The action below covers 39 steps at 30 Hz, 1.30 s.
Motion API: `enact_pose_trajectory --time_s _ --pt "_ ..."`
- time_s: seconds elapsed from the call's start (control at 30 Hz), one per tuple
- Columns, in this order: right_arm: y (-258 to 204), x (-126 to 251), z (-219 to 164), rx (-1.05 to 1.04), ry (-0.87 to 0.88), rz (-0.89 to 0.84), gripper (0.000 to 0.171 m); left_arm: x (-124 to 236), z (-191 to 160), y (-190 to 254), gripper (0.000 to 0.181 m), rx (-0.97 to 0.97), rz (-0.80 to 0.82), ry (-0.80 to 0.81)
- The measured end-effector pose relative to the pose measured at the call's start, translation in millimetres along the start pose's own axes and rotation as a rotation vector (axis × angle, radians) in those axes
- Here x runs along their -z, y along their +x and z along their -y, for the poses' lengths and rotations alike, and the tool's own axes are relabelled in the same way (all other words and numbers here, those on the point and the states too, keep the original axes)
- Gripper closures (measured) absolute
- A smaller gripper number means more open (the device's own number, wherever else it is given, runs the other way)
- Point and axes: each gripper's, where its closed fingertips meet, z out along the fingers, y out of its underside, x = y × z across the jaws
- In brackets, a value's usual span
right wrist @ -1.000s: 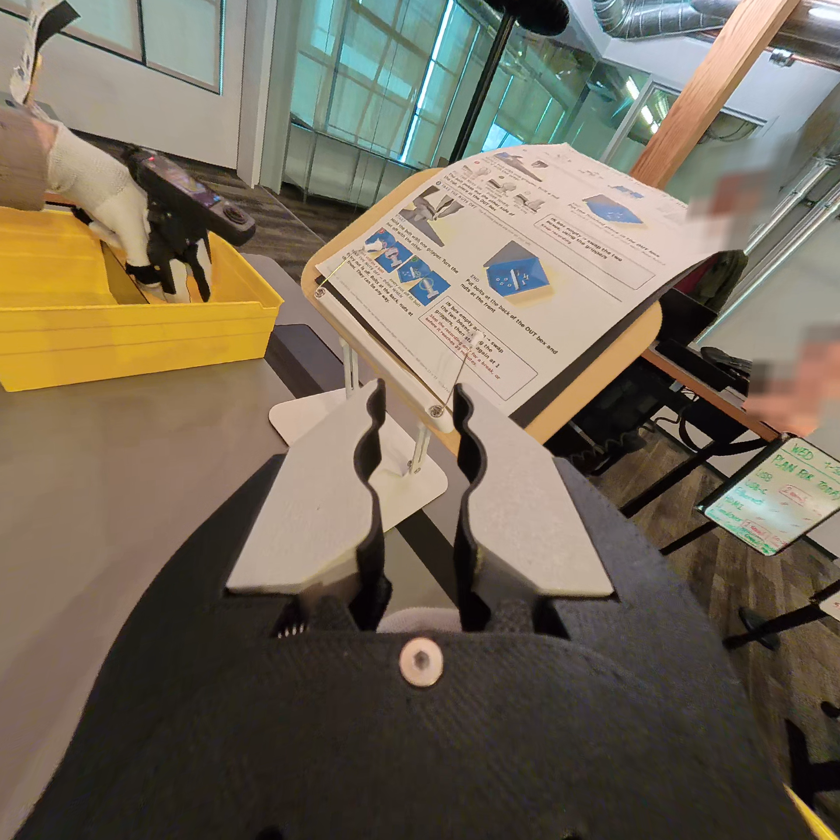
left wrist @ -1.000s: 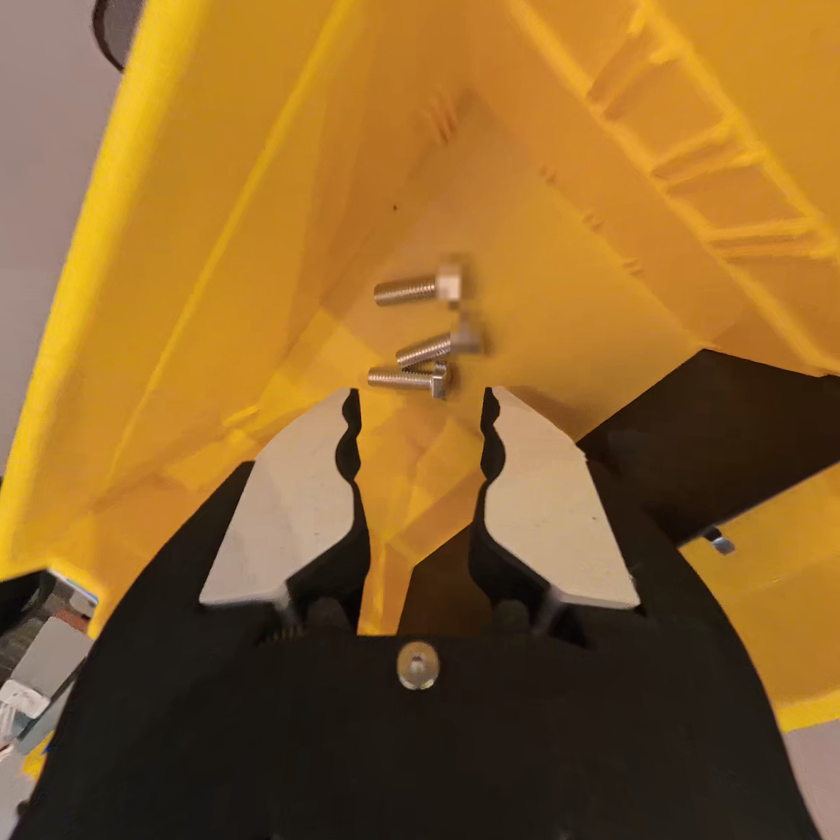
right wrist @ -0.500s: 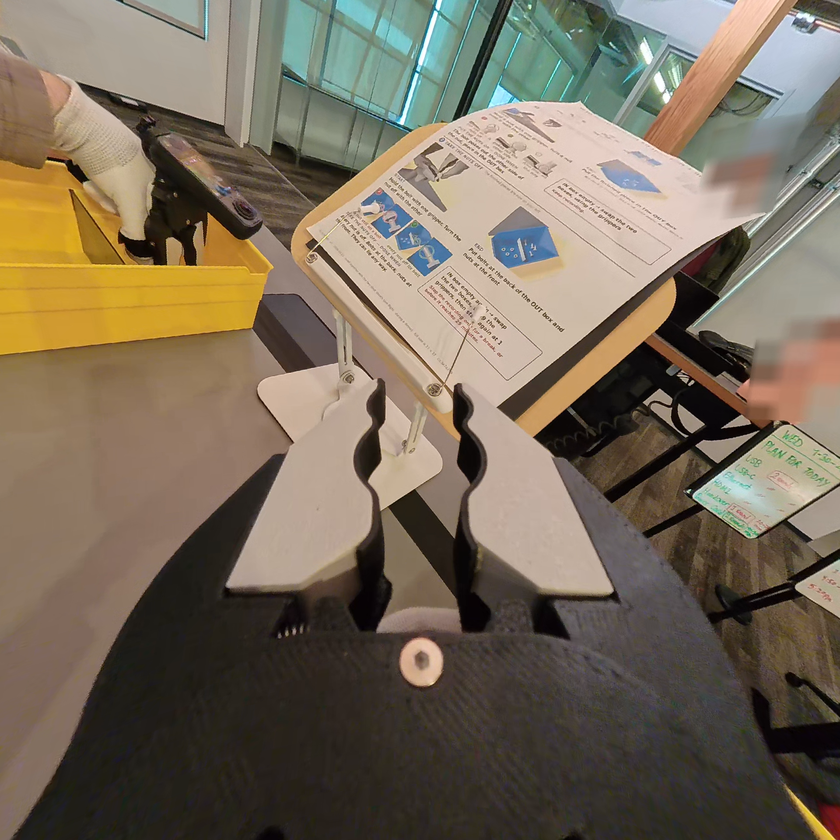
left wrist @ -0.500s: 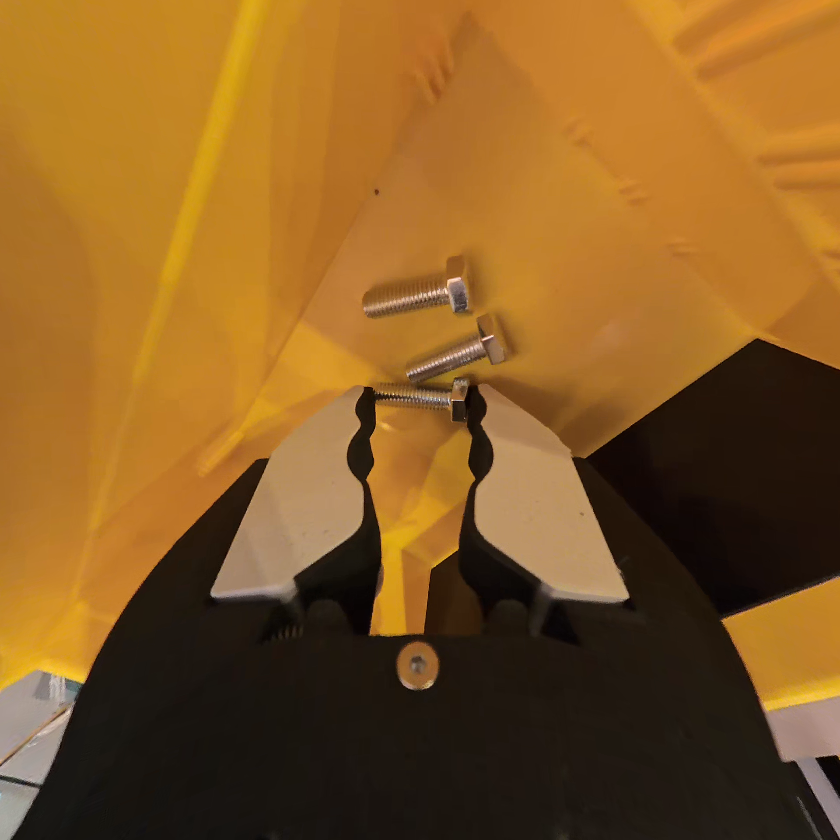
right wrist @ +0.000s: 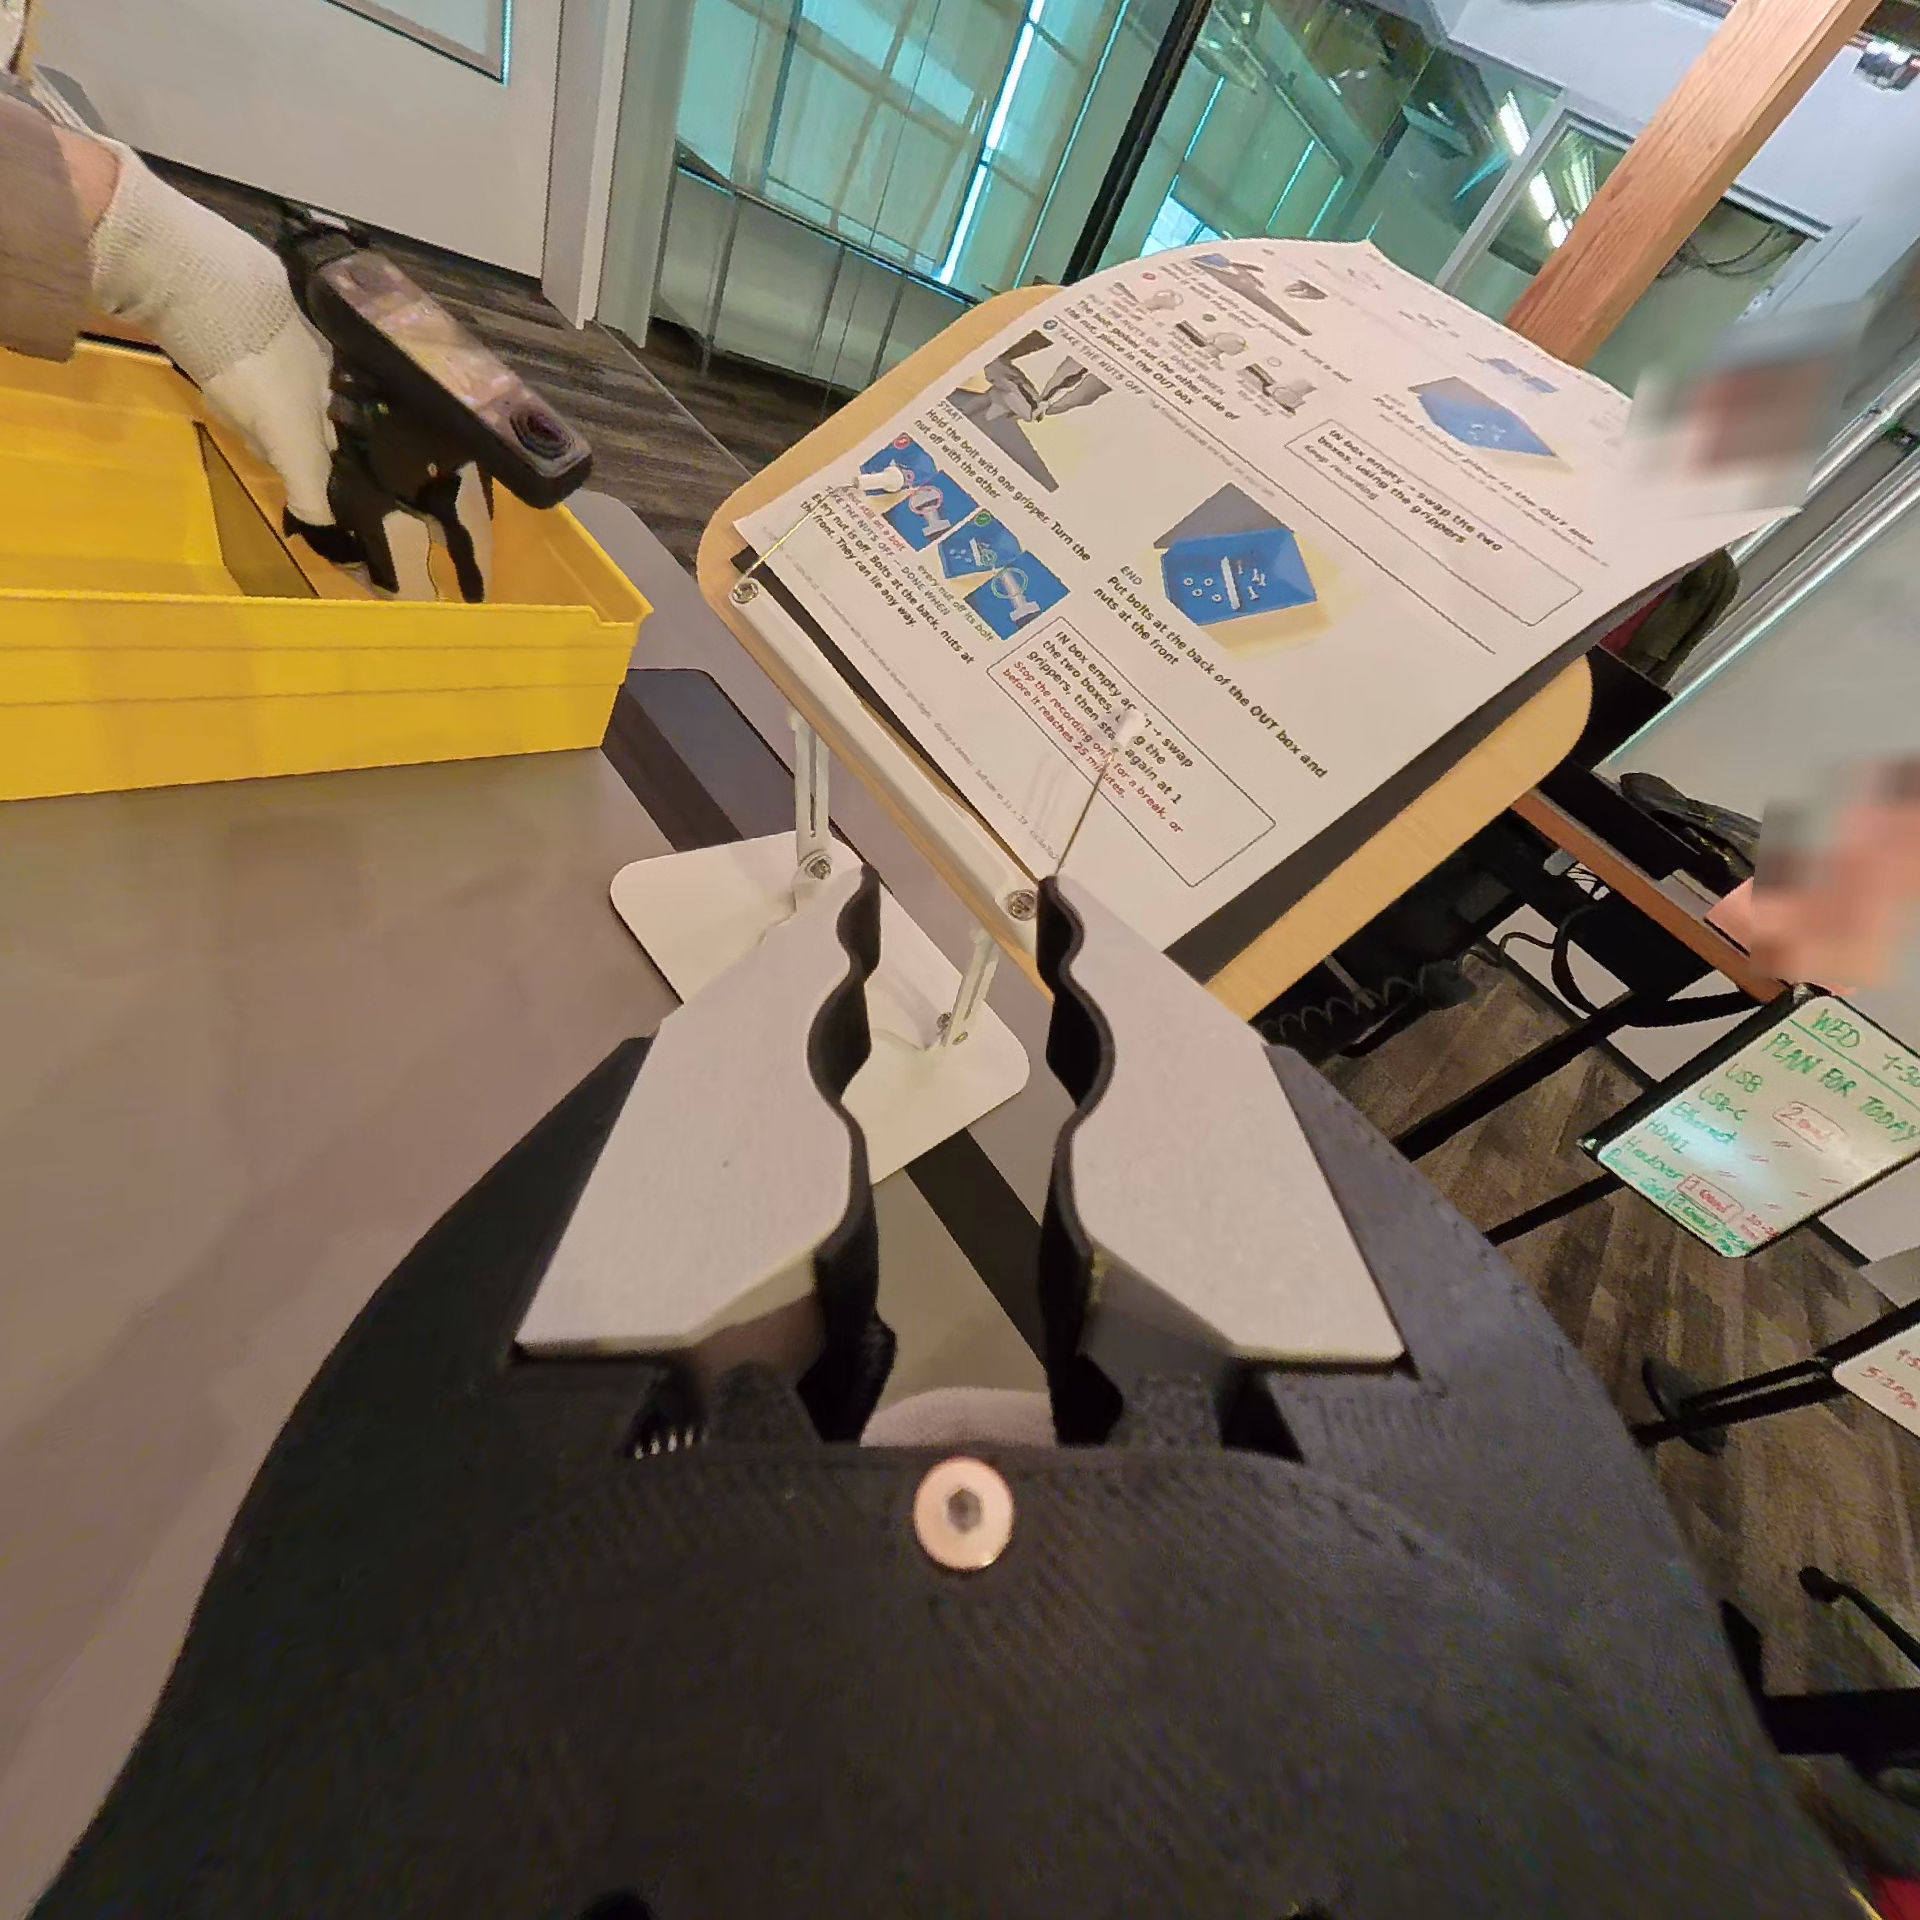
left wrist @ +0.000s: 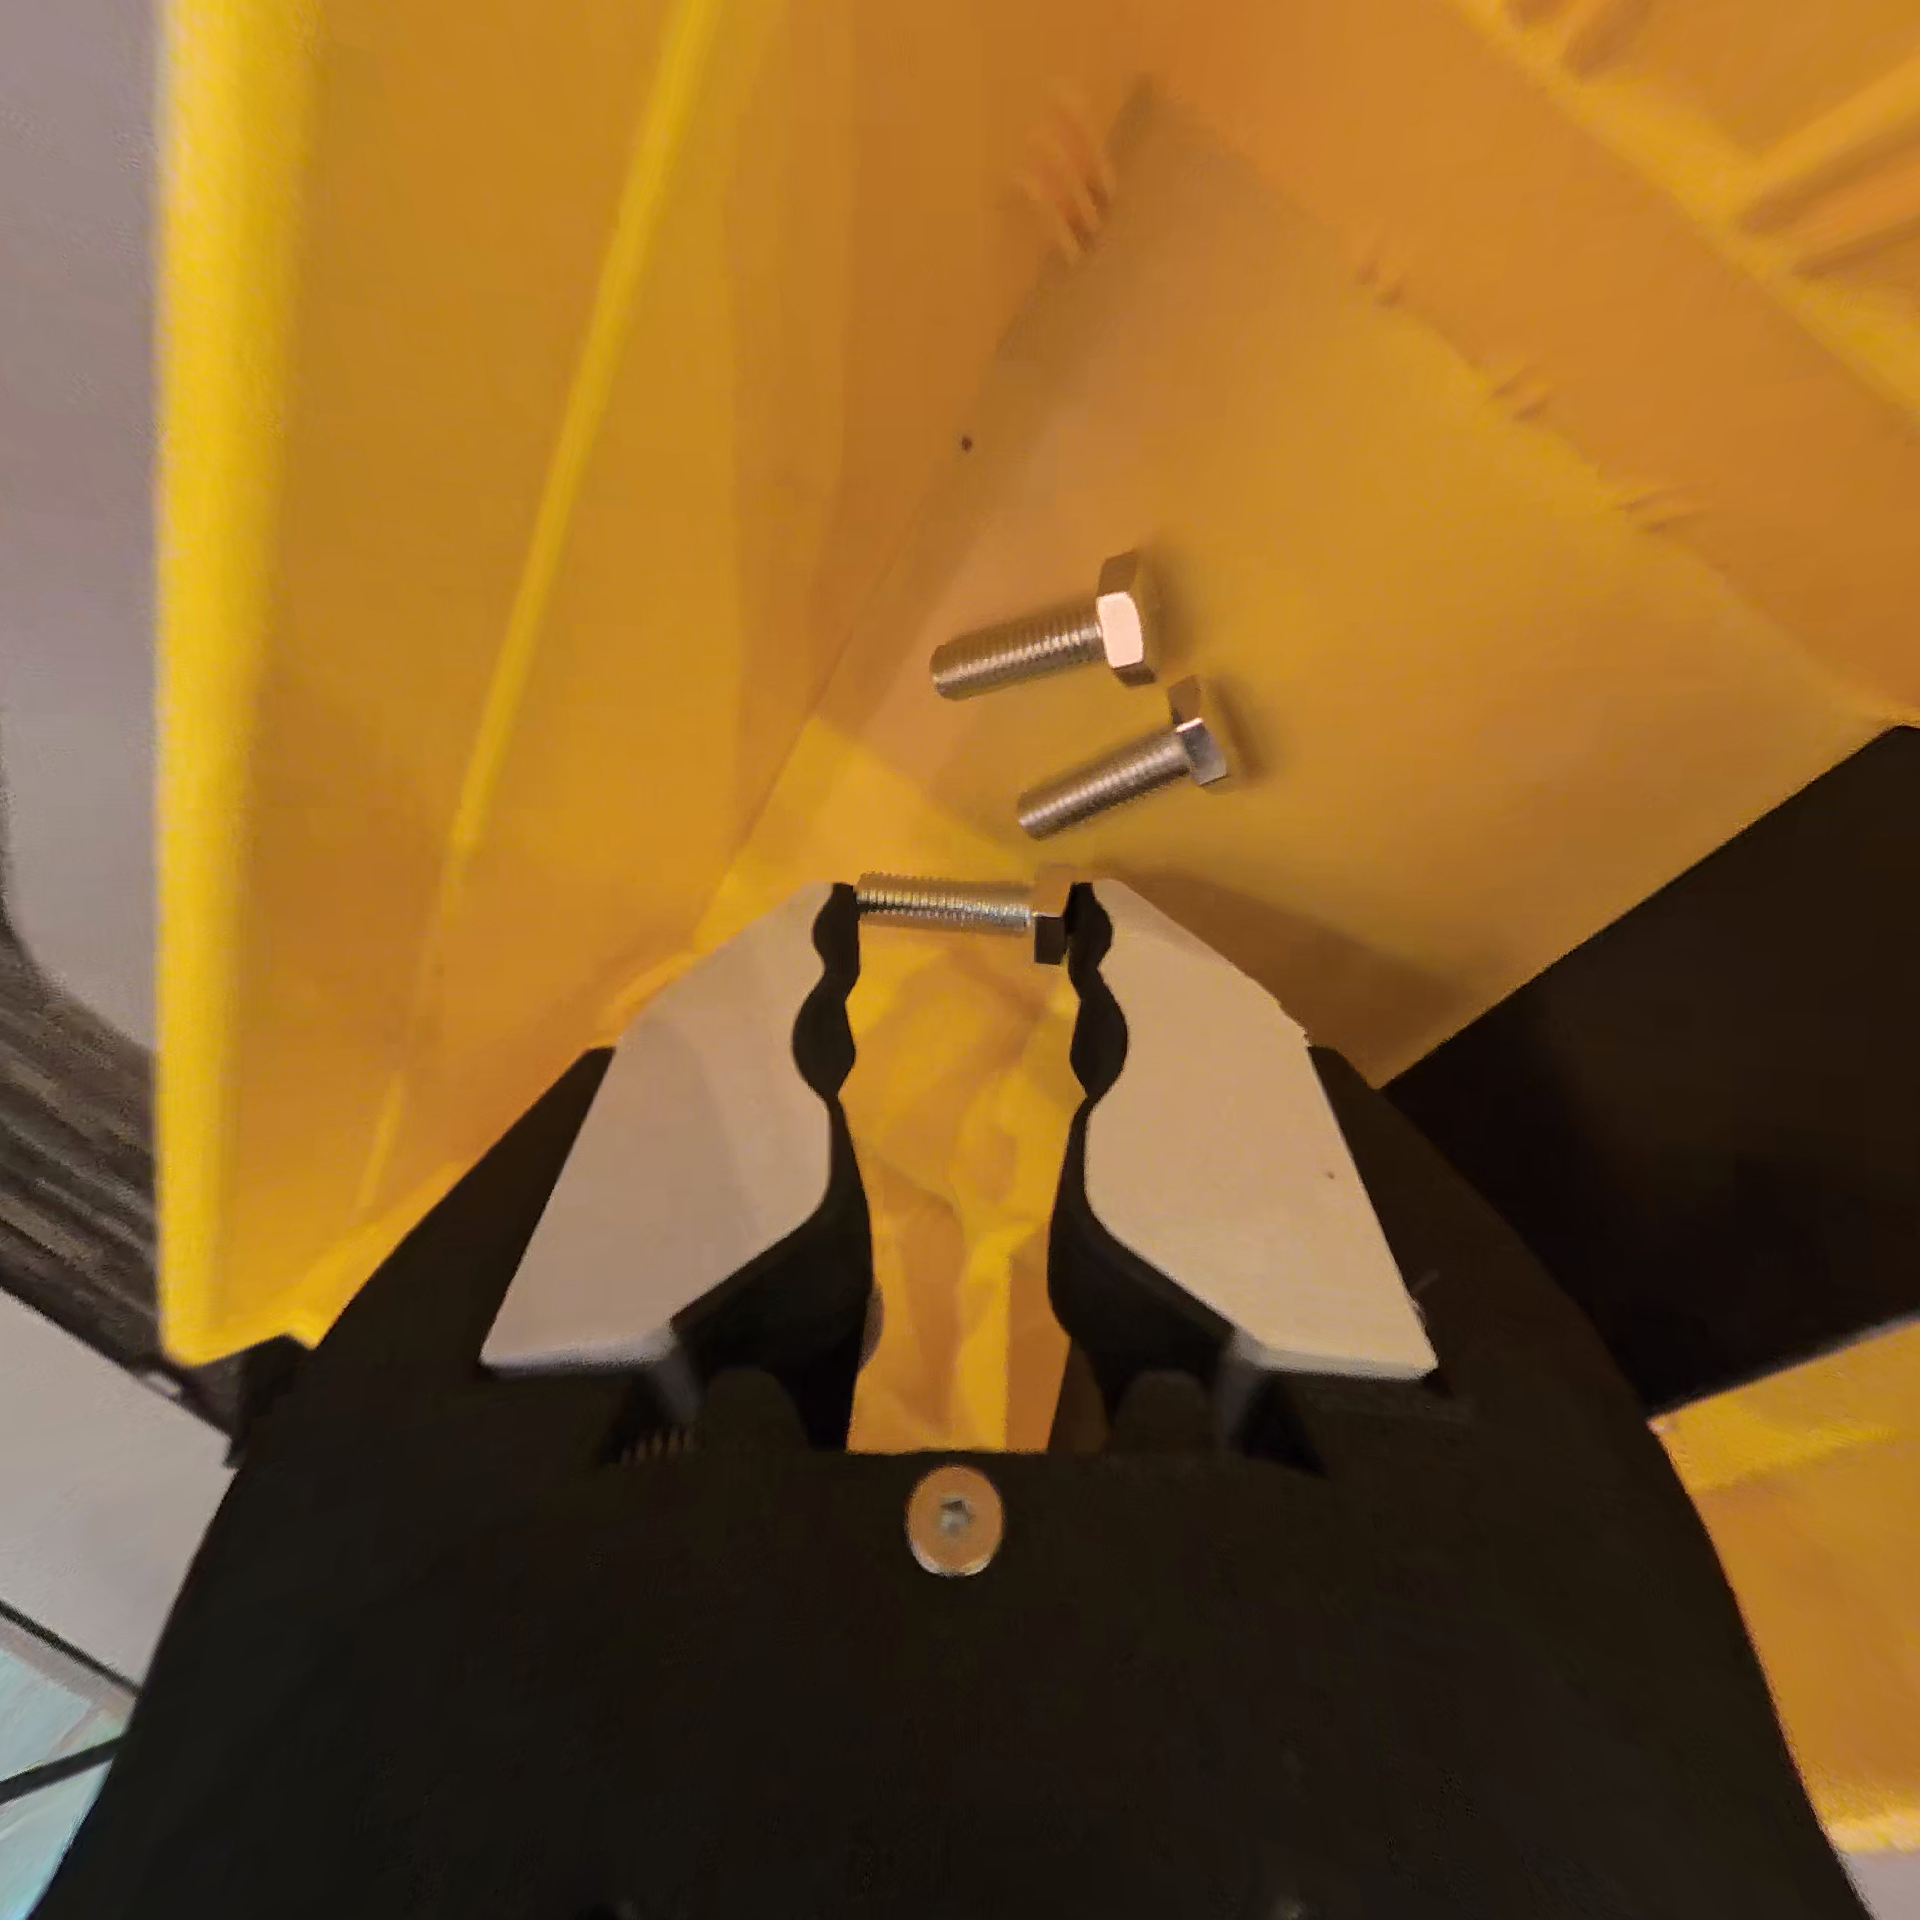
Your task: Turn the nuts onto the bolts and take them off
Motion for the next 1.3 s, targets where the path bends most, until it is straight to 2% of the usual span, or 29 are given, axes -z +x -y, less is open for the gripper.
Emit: enact_pose_trajectory --time_s 0.3,0.4,0.53,0.7,0.8,0.9,1.03,1.3 --pt "-33.4 -21.8 6.0 0.012 0.007 0.096 0.143 38.3 18.1 -23.8 0.142 -0.109 0.326 0.113" --pt "-49.9 -31.1 9.9 -0.008 0.022 0.149 0.143 66.6 28.6 -27.5 0.142 -0.111 0.432 0.206" --pt "-73.5 -41.6 20.4 -0.077 0.075 0.240 0.143 123.7 54.2 -15.0 0.142 -0.140 0.588 0.385" --pt "-100.0 -52.7 33.3 -0.212 0.147 0.358 0.144 198.2 102.5 37.3 0.142 -0.273 0.804 0.640" --pt "-110.4 -55.6 39.1 -0.265 0.179 0.406 0.143 223.5 133.0 89.6 0.142 -0.393 0.865 0.769" --pt "-117.1 -57.0 39.4 -0.284 0.173 0.435 0.143 233.9 157.5 137.7 0.142 -0.553 0.955 0.827" --pt "-126.3 -56.9 34.8 -0.300 0.150 0.493 0.146 228.6 180.2 187.9 0.142 -0.742 1.007 0.851" --pt "-143.7 -63.5 14.1 -0.218 0.052 0.538 0.148 223.6 196.8 225.7 0.142 -0.835 1.029 0.919"
